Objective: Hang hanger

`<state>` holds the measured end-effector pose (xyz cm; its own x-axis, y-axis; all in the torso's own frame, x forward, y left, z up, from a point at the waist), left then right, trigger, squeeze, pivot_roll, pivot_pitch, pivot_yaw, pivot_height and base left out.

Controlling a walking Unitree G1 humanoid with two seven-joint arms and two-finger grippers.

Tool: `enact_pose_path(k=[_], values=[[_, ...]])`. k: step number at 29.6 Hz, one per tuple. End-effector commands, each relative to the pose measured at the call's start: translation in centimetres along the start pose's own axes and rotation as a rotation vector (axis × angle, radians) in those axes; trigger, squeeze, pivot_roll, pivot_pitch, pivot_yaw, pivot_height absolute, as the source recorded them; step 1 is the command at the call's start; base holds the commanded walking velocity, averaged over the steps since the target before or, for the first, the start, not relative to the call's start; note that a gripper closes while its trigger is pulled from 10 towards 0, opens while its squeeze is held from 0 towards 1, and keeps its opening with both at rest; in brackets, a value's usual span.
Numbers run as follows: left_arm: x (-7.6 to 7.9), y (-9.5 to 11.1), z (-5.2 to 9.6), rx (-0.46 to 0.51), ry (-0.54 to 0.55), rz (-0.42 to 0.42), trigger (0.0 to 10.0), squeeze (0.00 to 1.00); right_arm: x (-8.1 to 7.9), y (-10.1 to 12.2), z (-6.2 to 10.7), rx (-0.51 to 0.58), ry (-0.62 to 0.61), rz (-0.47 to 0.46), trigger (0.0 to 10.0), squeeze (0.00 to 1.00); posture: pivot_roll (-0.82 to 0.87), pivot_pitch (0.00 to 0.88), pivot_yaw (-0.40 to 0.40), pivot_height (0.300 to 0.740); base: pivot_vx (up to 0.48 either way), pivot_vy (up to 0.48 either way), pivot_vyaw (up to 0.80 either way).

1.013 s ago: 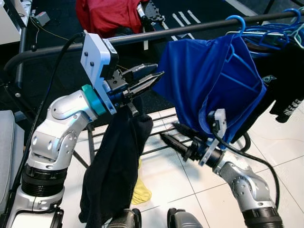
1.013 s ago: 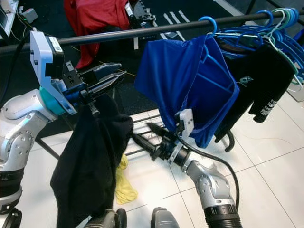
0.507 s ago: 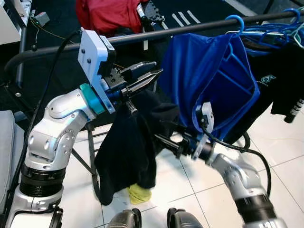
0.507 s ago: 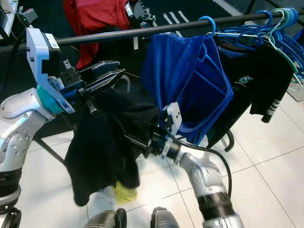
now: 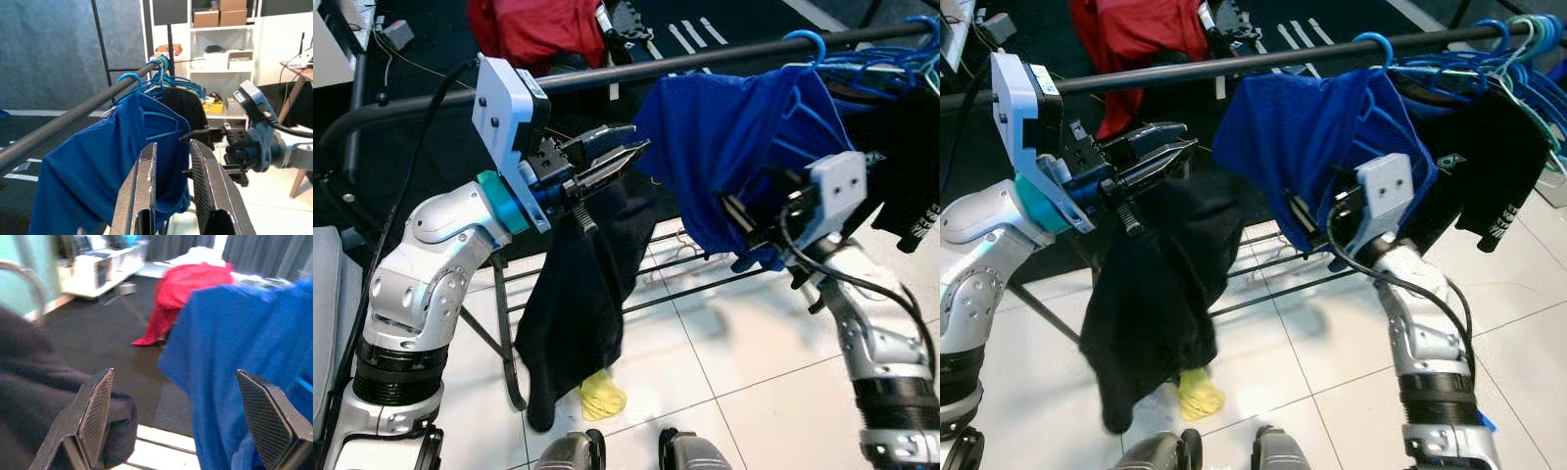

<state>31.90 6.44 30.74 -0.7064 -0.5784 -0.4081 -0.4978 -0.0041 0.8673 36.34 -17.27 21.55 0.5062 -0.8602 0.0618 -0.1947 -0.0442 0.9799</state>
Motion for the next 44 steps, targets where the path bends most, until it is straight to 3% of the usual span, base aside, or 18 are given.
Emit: enact_pose_path(k=[1, 2, 4, 6, 8, 16, 20, 23, 30, 36, 44], values=[[0.5, 1.0, -0.2, 0.037, -0.030, -0.007, 10.0, 0.00, -0.6, 0.1, 0.3, -0.007, 0.042, -0.007, 10.0, 0.00, -0.09, 0.080, 0.078, 0.740, 0.000, 0.000, 0.00], [0.5, 1.0, -0.2, 0.037, -0.030, -0.007, 10.0, 0.00, -0.6, 0.1, 0.3, -0.007, 0.042, -0.007, 10.0, 0.00, -0.09, 0.080, 0.078, 0.740, 0.000, 0.000, 0.00], [1.2, 1.4, -0.1, 0.055, -0.081, 0.015, 10.0, 0.00, -2.4, -0.7, 0.3, -0.075, 0.193, -0.031, 10.0, 0.00, -0.08, 0.075, 0.077, 0.740, 0.000, 0.000, 0.00], [1.2, 1.4, -0.1, 0.055, -0.081, 0.015, 10.0, 0.00, -2.4, -0.7, 0.3, -0.075, 0.193, -0.031, 10.0, 0.00, -0.08, 0.075, 0.077, 0.740, 0.000, 0.000, 0.00], [1.9, 1.8, 0.6, 0.060, -0.144, 0.029, 10.0, 0.00, -3.3, -1.6, -0.1, -0.121, 0.279, -0.051, 10.0, 0.00, -0.07, 0.070, 0.067, 0.740, 0.000, 0.000, 0.00], [2.4, 2.3, 2.1, 0.039, -0.231, 0.029, 10.0, 0.00, -3.8, -1.6, -1.0, -0.124, 0.322, -0.058, 10.0, 0.00, -0.06, 0.068, 0.062, 0.740, 0.000, 0.000, 0.00], [2.7, 2.2, 3.0, 0.011, -0.271, 0.021, 10.0, 0.00, -3.9, 0.0, -1.9, -0.069, 0.345, -0.090, 10.0, 0.00, -0.06, 0.062, 0.053, 0.740, 0.000, 0.000, 0.00], [3.1, 2.3, 2.9, 0.019, -0.281, 0.030, 10.0, 0.00, -5.2, 1.5, -2.1, -0.029, 0.434, -0.167, 10.0, 0.00, -0.06, 0.060, 0.046, 0.740, 0.000, 0.000, 0.00], [3.6, 2.6, 2.9, 0.034, -0.300, 0.052, 10.0, 0.00, -5.6, 1.9, -2.5, -0.021, 0.463, -0.171, 10.0, 0.00, -0.06, 0.059, 0.043, 0.740, 0.000, 0.000, 0.00], [4.0, 3.4, 2.7, 0.066, -0.324, 0.070, 10.0, 0.00, -5.2, -0.5, -3.6, -0.097, 0.459, -0.197, 10.0, 0.00, -0.05, 0.061, 0.039, 0.740, 0.000, 0.000, 0.00], [4.0, 3.6, 2.7, 0.075, -0.324, 0.069, 10.0, 0.00, -6.7, -0.4, -4.0, -0.117, 0.565, -0.258, 10.0, 0.00, -0.04, 0.063, 0.035, 0.740, 0.000, 0.000, 0.00]])
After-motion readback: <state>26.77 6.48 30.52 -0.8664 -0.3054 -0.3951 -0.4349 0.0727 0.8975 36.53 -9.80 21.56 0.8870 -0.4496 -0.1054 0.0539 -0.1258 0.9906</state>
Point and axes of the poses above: a point about 5 cm out from each wrist's last joint towards the gripper, its own z axis pointing back from the gripper into the wrist, its own y axis along the axis of the wrist's last joint, x = y × z, the point moved 6 cm from there along -z, pointing out of the wrist towards the gripper, and after that the axes turned 10 degrees about -z, right-handed, at the moved point
